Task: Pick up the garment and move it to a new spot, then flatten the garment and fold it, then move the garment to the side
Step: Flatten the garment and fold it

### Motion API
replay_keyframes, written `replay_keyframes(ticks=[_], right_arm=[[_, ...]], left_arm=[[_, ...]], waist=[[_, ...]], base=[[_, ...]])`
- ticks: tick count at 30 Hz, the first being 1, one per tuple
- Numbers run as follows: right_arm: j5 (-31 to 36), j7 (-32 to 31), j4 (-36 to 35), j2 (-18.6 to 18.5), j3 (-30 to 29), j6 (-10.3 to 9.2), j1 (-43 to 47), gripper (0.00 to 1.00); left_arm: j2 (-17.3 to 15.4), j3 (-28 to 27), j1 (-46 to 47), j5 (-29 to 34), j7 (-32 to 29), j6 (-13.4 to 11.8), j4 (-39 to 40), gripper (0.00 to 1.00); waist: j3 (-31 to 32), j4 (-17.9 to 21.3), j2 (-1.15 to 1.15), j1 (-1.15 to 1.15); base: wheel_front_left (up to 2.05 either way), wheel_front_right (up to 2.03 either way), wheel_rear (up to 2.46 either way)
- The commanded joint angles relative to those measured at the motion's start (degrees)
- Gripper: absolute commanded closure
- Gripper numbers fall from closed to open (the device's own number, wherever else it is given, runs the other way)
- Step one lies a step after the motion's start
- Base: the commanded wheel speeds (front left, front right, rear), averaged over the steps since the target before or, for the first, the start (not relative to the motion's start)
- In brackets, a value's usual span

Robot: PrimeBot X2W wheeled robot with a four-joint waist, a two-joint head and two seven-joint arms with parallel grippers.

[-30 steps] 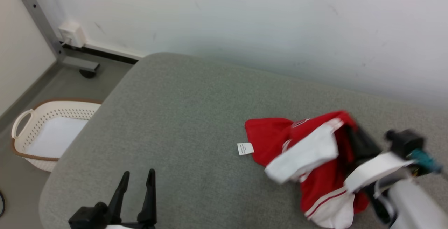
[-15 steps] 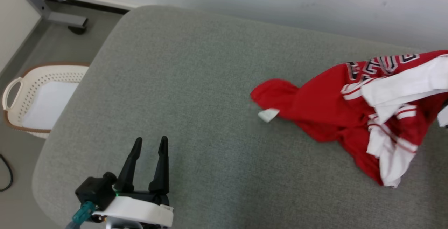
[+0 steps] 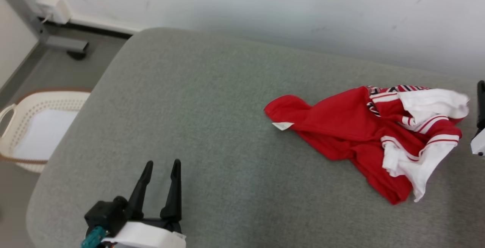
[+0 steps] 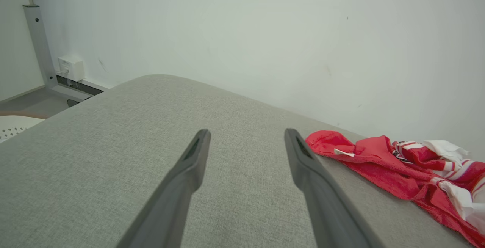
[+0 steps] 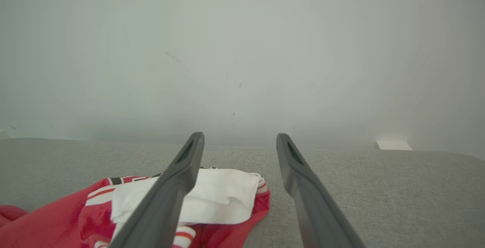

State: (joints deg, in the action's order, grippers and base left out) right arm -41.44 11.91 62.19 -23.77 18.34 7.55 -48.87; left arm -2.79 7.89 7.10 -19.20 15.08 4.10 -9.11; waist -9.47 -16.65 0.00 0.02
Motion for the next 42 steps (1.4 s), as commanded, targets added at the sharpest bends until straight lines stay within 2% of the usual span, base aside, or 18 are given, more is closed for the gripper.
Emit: replay_keyframes(ticks=[1, 5, 9, 13, 15, 20, 26, 34, 39, 42], right_arm=[[0.9, 1.4, -1.1, 0.4, 0.8, -0.14, 2.0, 0.00], [0.5, 2.9, -7.6, 1.8, 2.1, -0.14, 6.2, 0.00], [0.7, 3.2, -19.3, 2.3, 1.9, -0.14, 13.3, 0.00], [3.2, 3.2, -33.9, 4.3, -4.7, -0.14, 24.4, 0.00], [5.8, 3.3, -40.4, 6.8, -8.2, -0.13, 30.1, 0.00], [11.8, 3.3, -50.1, 12.1, -12.9, -0.13, 42.1, 0.00], [14.1, 3.3, -52.2, 15.1, -14.1, -0.13, 47.4, 0.00], [15.0, 3.3, -51.9, 15.4, -13.4, -0.13, 46.5, 0.00], [15.9, 3.3, -51.6, 15.2, -12.8, -0.13, 45.7, 0.00], [16.0, 3.3, -52.1, 15.6, -13.1, -0.13, 45.1, 0.00]], left_arm=[[-0.2, -0.4, -1.4, 0.6, 0.1, 0.2, -0.4, 0.00], [-0.2, -1.1, -3.3, 1.4, 0.1, 0.5, -0.9, 0.00], [-0.2, -1.6, -4.8, 1.8, 0.1, 0.9, -0.9, 0.00], [-0.2, -1.9, -5.4, 1.5, 0.1, 1.0, -0.7, 0.00], [-0.2, -2.0, -5.5, 1.1, 0.1, 0.8, -0.6, 0.00], [-0.2, -1.9, -6.3, 1.1, 0.1, 0.7, -0.8, 0.00], [-0.2, -1.8, -5.7, 1.0, 0.1, 1.0, -1.0, 0.00], [-0.2, 0.0, -4.5, 0.6, 0.1, 1.4, -2.4, 0.00], [-0.2, 6.2, -0.9, -0.9, 0.1, 2.0, -8.8, 0.00], [-0.2, 11.9, 2.0, -2.5, 0.1, 2.3, -13.1, 0.00]], waist=[[4.0, 3.2, 0.00, -0.02], [7.8, 6.2, 0.00, -0.02], [10.2, 8.8, 0.00, -0.02], [11.1, 10.6, 0.00, -0.02], [11.1, 11.4, 0.00, -0.02], [11.5, 13.2, 0.00, -0.02], [11.3, 15.0, 0.00, -0.02], [10.6, 16.8, 0.00, -0.02], [9.6, 18.1, 0.00, -0.02], [8.3, 20.0, 0.00, -0.02]], base=[[0.00, 0.00, 0.00], [0.00, 0.00, 0.00], [0.00, 0.00, 0.00], [0.00, 0.00, 0.00], [0.00, 0.00, 0.00], [0.00, 0.00, 0.00], [0.00, 0.00, 0.00], [0.00, 0.00, 0.00], [0.00, 0.00, 0.00], [0.00, 0.00, 0.00]])
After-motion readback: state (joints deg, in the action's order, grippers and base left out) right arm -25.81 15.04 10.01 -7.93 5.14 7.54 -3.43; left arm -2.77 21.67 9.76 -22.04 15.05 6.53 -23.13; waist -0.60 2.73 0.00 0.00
